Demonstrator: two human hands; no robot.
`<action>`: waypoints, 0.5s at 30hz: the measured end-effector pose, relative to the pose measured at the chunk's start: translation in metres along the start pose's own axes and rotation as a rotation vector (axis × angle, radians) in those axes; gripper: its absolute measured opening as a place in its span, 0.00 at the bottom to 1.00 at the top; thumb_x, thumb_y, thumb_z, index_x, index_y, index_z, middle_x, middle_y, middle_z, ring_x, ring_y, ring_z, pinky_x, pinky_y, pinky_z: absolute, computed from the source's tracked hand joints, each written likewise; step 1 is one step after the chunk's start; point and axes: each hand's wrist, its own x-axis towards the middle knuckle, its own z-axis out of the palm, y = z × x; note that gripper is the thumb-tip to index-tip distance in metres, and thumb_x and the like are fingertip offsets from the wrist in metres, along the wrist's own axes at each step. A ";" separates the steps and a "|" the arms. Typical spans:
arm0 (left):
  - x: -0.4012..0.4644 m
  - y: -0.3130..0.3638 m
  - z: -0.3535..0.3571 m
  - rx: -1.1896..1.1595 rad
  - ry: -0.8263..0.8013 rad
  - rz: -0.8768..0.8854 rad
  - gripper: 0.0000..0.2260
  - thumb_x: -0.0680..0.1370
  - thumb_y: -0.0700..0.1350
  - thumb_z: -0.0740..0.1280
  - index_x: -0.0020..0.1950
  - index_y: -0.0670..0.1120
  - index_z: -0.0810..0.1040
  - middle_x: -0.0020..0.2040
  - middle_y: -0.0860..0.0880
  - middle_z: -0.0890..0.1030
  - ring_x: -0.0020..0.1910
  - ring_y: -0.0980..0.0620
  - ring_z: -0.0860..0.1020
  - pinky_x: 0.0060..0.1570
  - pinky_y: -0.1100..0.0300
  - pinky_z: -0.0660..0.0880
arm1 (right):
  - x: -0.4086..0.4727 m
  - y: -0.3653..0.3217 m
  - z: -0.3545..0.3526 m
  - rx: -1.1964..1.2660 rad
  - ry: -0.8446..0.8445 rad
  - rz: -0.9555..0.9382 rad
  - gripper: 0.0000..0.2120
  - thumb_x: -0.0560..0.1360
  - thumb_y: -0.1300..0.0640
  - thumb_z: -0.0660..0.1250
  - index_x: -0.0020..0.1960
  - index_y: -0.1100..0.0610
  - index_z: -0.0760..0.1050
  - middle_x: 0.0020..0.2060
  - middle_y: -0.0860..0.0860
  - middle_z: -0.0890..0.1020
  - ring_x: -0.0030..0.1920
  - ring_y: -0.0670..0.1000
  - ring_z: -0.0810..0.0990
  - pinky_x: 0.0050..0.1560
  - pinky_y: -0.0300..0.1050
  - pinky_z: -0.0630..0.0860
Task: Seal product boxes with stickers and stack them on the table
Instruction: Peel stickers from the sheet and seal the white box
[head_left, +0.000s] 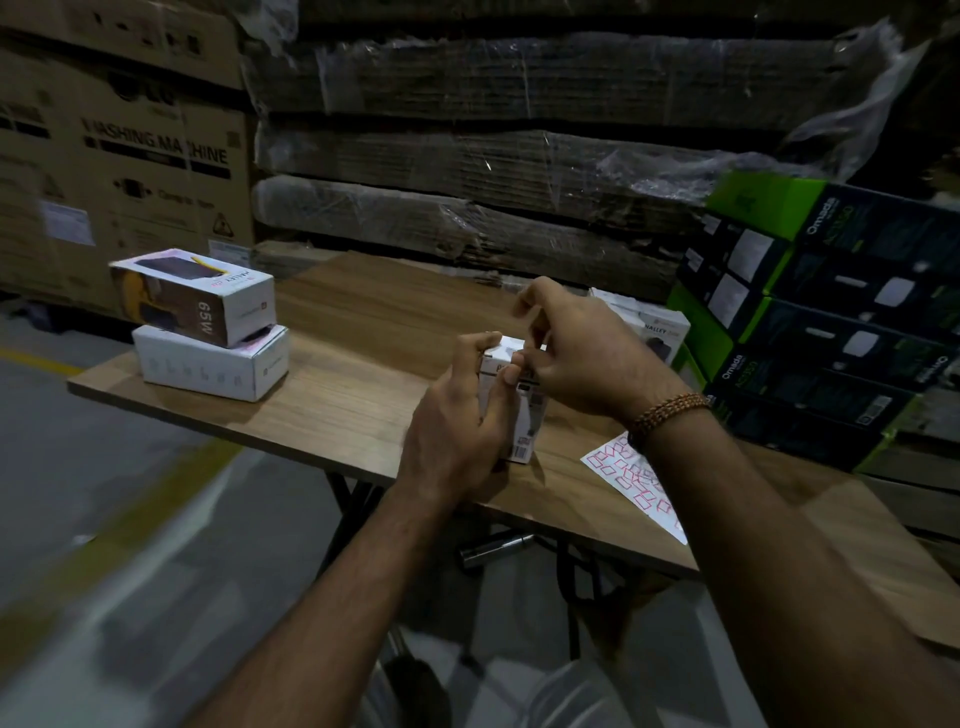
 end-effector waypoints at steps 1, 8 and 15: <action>0.000 0.001 0.000 -0.001 0.003 -0.001 0.23 0.84 0.69 0.55 0.74 0.59 0.65 0.50 0.51 0.83 0.44 0.57 0.85 0.35 0.49 0.84 | 0.001 0.002 0.000 0.019 0.009 0.006 0.24 0.78 0.56 0.76 0.70 0.51 0.71 0.51 0.47 0.79 0.52 0.48 0.79 0.51 0.45 0.81; 0.001 0.003 0.000 0.020 0.052 0.012 0.21 0.85 0.65 0.60 0.73 0.57 0.67 0.52 0.51 0.83 0.46 0.57 0.85 0.34 0.52 0.84 | 0.004 0.014 0.000 0.266 0.017 0.133 0.18 0.75 0.54 0.80 0.60 0.52 0.77 0.45 0.45 0.83 0.46 0.44 0.81 0.50 0.45 0.82; 0.003 0.000 -0.003 -0.025 0.034 -0.003 0.24 0.82 0.68 0.60 0.73 0.57 0.67 0.53 0.52 0.84 0.48 0.57 0.86 0.37 0.51 0.86 | -0.006 0.020 0.018 0.437 0.123 0.166 0.10 0.77 0.56 0.77 0.53 0.48 0.77 0.48 0.46 0.83 0.50 0.49 0.83 0.54 0.56 0.84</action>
